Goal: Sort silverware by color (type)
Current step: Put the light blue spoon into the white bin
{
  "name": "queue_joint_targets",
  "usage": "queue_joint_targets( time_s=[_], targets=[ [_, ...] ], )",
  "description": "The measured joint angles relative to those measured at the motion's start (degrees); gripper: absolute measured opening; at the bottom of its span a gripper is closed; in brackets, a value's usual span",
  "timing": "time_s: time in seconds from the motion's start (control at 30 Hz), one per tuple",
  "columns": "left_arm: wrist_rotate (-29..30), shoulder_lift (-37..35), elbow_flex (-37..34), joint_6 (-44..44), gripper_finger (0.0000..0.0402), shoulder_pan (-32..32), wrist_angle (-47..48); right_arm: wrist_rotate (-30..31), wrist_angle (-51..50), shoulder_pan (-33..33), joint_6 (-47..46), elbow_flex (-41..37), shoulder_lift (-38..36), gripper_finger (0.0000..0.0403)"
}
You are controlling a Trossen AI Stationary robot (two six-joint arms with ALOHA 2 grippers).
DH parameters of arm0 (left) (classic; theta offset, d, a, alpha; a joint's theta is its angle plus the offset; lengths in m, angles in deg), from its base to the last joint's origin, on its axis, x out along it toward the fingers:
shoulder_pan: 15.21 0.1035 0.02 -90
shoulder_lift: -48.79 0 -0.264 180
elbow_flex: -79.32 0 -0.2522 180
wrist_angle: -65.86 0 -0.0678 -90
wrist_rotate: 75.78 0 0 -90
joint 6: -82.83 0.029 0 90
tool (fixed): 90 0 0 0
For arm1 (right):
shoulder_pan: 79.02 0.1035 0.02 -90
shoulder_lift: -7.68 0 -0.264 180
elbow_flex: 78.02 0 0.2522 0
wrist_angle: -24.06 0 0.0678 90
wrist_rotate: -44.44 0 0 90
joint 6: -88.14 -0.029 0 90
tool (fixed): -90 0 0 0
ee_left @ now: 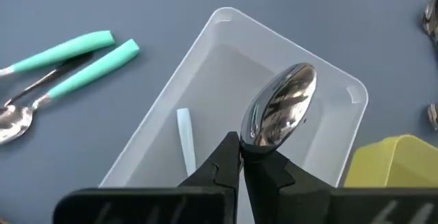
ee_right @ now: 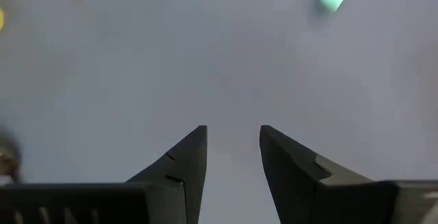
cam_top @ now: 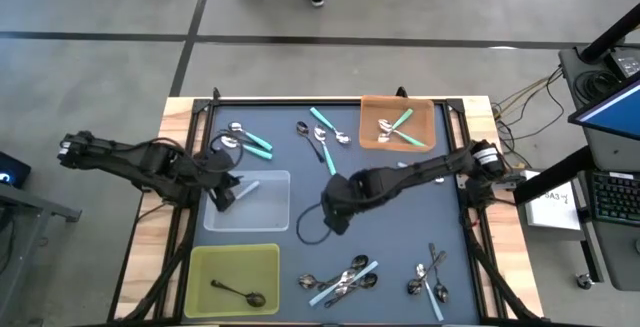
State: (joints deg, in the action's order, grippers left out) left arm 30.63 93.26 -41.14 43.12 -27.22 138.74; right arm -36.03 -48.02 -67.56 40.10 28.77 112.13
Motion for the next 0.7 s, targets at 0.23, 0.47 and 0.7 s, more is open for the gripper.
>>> queue_joint_targets(
  time_s=[0.23, 0.47, 0.7],
  targets=[
    [-5.66, 0.53, -0.96, 5.21, 0.0036, 0.00, 0.00, -4.01, 2.63, 5.58, -11.08, -0.62, 1.87, 0.0130],
    [-9.19, 0.11, -4.08, 7.10, 0.0083, -0.18, -3.25, -7.58, 9.08, 10.24, -18.99, -0.62, 4.59, 0.0135],
    [-12.72, -0.26, -6.31, 9.24, 0.0100, -1.09, -10.87, -13.16, 14.83, 13.87, -23.12, -0.62, 9.15, 0.0123]
  ],
)
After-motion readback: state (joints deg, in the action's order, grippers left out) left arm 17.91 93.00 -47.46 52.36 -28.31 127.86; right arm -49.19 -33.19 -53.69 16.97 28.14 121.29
